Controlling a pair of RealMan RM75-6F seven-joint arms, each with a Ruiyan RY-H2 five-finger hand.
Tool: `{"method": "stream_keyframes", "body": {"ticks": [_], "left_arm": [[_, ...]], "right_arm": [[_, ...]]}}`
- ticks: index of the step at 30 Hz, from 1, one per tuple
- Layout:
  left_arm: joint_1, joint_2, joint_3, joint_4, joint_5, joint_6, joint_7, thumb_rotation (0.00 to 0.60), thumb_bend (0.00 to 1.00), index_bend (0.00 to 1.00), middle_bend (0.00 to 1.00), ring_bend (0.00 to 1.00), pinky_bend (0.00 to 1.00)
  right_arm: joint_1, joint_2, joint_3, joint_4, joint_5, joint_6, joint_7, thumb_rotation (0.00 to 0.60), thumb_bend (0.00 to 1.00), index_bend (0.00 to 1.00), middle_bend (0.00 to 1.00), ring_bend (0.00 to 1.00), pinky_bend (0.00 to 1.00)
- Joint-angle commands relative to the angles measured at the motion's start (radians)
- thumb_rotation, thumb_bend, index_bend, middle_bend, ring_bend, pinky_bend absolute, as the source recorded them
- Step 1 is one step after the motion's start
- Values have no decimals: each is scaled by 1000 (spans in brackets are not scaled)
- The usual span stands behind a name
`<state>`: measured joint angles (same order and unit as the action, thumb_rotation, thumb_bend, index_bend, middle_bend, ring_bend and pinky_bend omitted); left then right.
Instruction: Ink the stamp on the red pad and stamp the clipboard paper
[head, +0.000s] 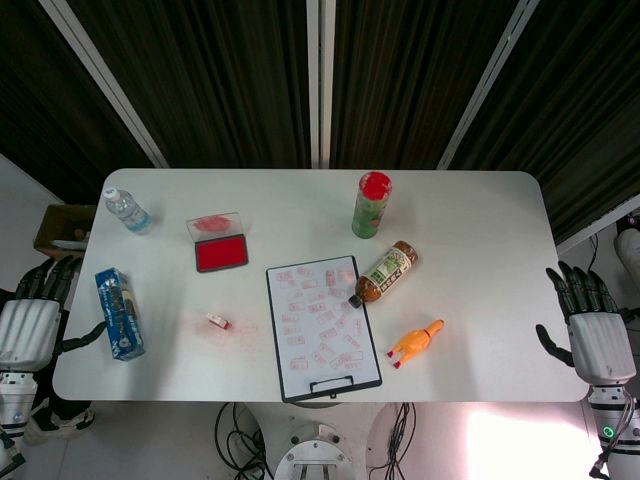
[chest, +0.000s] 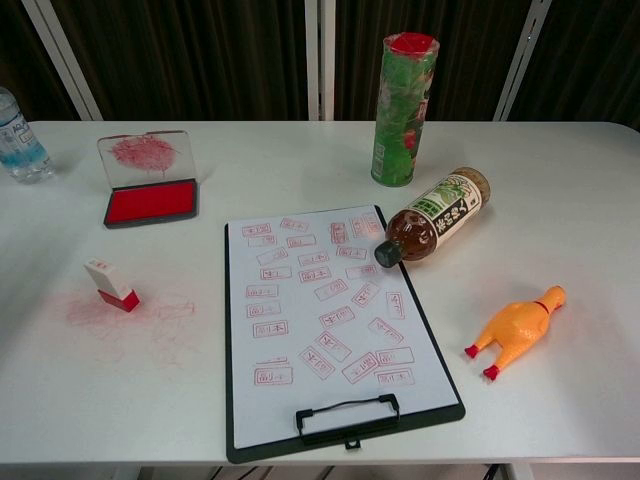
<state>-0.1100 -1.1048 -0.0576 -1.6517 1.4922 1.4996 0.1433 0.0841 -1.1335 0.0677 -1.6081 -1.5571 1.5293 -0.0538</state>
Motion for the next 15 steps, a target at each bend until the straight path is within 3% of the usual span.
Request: {"method": "stream_keyframes", "body": {"ticks": [1,9,15], "left_arm": [[1,-6,2,4,2,1,6,408,159,61,78,41,136],[-10,10,18,-26,20,-29,15,409,159,74,78,41,136],[-52,-7,33,-22,100,-62,9,438,160,77,82,45,148]], "right_arm": [[-1,-2,0,9,5,-1,12,600,229,0,0,0,0],[-5,-5,-3,29,6,-1,35,600,229,0,0,0,0],[-4,8,16,22,18,12,52,600,229,0,0,0,0]]}}
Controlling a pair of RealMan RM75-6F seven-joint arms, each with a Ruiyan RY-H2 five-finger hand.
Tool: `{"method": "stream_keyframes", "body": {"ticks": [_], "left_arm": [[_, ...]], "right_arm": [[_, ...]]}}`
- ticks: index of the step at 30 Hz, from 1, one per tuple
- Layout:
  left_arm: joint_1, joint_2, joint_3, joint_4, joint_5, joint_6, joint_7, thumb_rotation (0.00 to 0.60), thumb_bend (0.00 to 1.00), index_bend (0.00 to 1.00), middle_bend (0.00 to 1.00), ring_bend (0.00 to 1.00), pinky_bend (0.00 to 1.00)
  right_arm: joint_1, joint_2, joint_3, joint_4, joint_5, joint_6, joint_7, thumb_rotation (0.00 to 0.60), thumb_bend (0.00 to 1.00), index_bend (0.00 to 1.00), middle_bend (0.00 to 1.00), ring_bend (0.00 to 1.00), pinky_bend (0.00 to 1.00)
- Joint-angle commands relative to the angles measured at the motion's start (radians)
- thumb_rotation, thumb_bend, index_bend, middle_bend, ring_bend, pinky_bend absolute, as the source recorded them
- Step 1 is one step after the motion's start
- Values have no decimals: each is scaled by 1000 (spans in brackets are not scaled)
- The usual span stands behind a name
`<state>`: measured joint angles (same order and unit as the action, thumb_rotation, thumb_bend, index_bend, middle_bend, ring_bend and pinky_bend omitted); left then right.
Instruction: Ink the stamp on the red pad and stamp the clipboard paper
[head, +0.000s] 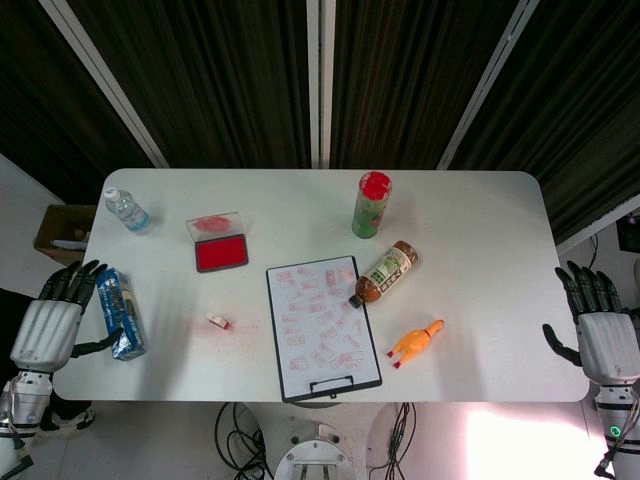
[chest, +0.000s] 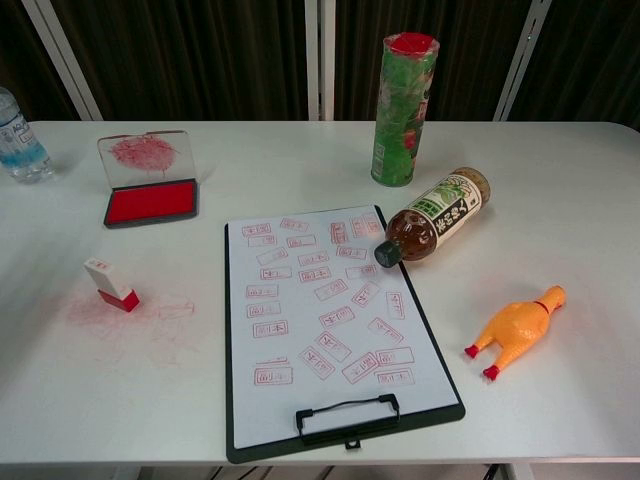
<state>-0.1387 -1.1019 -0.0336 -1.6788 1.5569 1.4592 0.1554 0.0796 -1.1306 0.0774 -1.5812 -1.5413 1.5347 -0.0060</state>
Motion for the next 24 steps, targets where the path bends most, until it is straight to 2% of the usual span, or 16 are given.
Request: {"method": "stream_keyframes", "body": {"ticks": [1,4,8,9,13,19,24], "left_arm": [[-37,-15,16,3,48,-44,0,447,161,76,84,62,184],[-87,-42,37,6,106,-114,-4,477,165,69,89,119,287],[-153,-112,46,62,174,-180,10,593,167,77,120,120,274],[-168,-126,47,70,183,-195,0,599,167,83,126,120,270],[-227,-196,52,131,219,-249,-27,600,172,124,160,120,261],[-283,-294,42,229,175,-345,9,600,176,146,163,119,255],[-306,-363,41,307,167,-352,-8,600,196,197,219,112,243]], "right_arm": [[0,7,10,-8,4,11,5,600,231,0,0,0,0],[-4,11,14,-18,10,18,1,600,260,0,0,0,0],[-15,18,14,-19,8,35,12,600,273,0,0,0,0],[-17,19,14,-18,9,38,15,600,273,0,0,0,0],[-29,25,16,-12,22,48,29,600,273,0,0,0,0],[-40,34,25,-17,22,73,33,600,272,0,0,0,0],[-39,30,27,-15,22,70,32,600,273,0,0,0,0]]}}
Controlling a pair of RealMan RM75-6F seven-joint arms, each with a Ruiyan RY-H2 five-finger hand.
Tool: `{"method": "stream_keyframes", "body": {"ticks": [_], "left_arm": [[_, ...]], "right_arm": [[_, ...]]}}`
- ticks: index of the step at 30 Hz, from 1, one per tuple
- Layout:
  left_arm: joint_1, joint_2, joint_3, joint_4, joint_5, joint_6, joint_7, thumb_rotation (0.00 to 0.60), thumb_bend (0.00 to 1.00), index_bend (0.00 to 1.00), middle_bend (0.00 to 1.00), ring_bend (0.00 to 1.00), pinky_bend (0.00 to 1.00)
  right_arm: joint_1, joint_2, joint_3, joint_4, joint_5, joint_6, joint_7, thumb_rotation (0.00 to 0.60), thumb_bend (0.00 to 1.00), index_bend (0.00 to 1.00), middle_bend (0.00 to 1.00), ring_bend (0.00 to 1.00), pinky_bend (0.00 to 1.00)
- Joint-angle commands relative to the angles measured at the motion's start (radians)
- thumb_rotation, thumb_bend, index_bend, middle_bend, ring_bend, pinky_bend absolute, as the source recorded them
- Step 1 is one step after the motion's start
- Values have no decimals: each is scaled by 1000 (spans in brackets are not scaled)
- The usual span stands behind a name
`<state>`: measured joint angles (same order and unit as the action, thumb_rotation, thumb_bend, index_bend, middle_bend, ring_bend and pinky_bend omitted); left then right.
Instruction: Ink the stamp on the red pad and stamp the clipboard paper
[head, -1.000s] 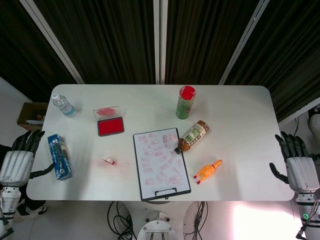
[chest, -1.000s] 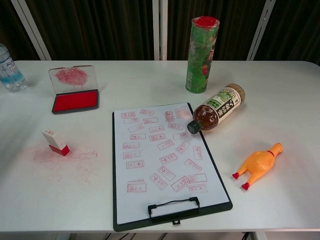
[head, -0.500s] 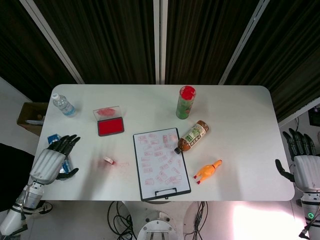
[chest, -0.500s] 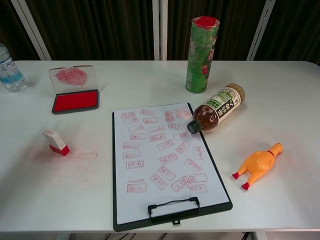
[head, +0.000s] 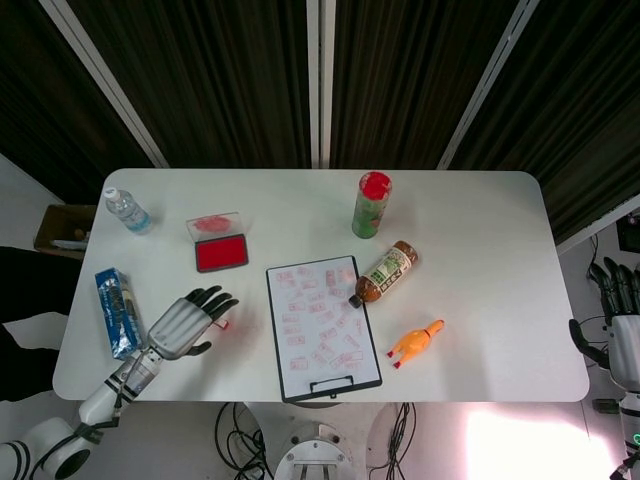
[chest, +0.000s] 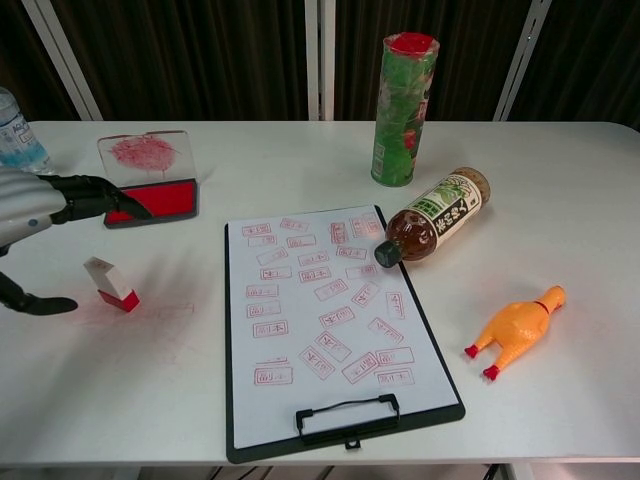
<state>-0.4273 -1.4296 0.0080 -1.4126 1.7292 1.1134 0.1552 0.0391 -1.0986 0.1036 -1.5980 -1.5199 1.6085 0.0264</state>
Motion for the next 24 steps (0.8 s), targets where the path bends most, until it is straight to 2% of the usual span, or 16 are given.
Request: {"method": "stream_keyframes", "body": {"ticks": [1,10,24], "left_arm": [[-24,-48,1,61,-2,-6,-11,600,199,208,228,110,243],[-52,-106,16,164,-16,-15,-33,600,235,315,303,107,242],[-62,-125,33,209,-60,-23,-42,600,275,354,348,108,243]], "right_arm": [[4,-5,1,4,1,-7,2,600,273,0,0,0,0],[6,-15,2,14,7,-19,6,600,273,0,0,0,0],[8,-11,1,16,8,-29,11,600,275,0,0,0,0]]}}
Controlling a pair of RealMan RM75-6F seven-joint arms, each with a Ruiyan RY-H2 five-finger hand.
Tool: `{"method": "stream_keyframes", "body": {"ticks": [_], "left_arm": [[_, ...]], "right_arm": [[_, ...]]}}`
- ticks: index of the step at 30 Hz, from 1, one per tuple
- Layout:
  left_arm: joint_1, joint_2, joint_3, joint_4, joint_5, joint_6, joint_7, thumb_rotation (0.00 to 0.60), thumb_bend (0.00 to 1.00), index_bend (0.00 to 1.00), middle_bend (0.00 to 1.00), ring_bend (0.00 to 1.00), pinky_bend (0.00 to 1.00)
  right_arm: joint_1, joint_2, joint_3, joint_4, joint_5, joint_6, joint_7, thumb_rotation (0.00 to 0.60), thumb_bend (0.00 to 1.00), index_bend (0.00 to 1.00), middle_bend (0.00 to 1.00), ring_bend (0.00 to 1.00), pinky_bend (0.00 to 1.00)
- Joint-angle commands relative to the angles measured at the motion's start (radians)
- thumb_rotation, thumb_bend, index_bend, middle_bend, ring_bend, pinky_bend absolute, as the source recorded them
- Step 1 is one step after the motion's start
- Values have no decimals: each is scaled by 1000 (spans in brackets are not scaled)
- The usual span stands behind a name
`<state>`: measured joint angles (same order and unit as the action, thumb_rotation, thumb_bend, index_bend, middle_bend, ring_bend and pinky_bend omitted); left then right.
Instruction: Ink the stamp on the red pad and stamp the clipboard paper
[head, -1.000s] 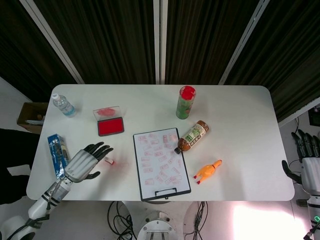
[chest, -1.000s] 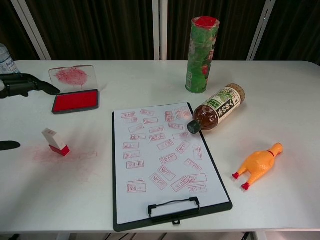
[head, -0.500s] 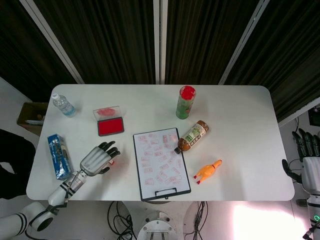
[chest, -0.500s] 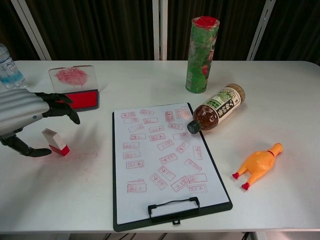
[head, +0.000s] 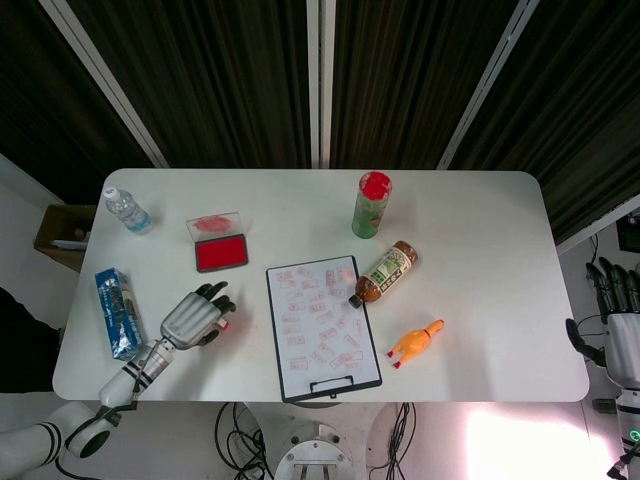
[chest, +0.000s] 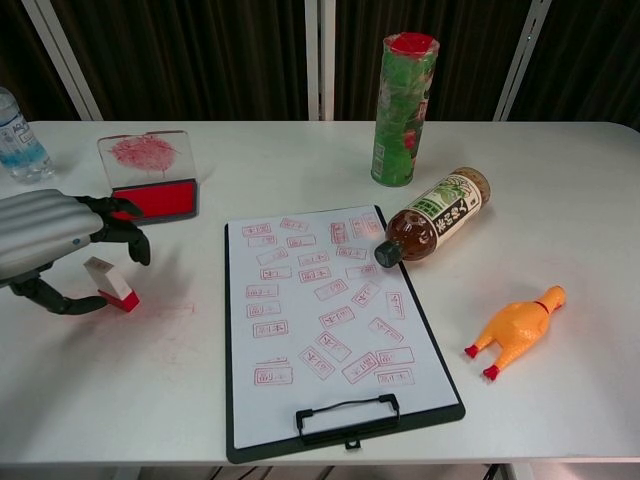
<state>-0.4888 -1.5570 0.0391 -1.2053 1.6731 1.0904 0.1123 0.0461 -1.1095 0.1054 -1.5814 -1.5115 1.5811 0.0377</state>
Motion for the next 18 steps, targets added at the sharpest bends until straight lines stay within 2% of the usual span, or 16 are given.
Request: {"method": "stream_keyframes", "body": {"ticks": [1,18], "left_arm": [[0,4,3,3,-6,1,1,600,275,357,352,108,243],[-14,0,12,5,-24,9,-9,600,330,413,416,108,243]], "right_arm": [[1,0,0,-1,-1,-2,-1,600,275,0,0,0,0],[6,4,-5,-15,12,-28,-24,600,276,0,0,0,0]]}}
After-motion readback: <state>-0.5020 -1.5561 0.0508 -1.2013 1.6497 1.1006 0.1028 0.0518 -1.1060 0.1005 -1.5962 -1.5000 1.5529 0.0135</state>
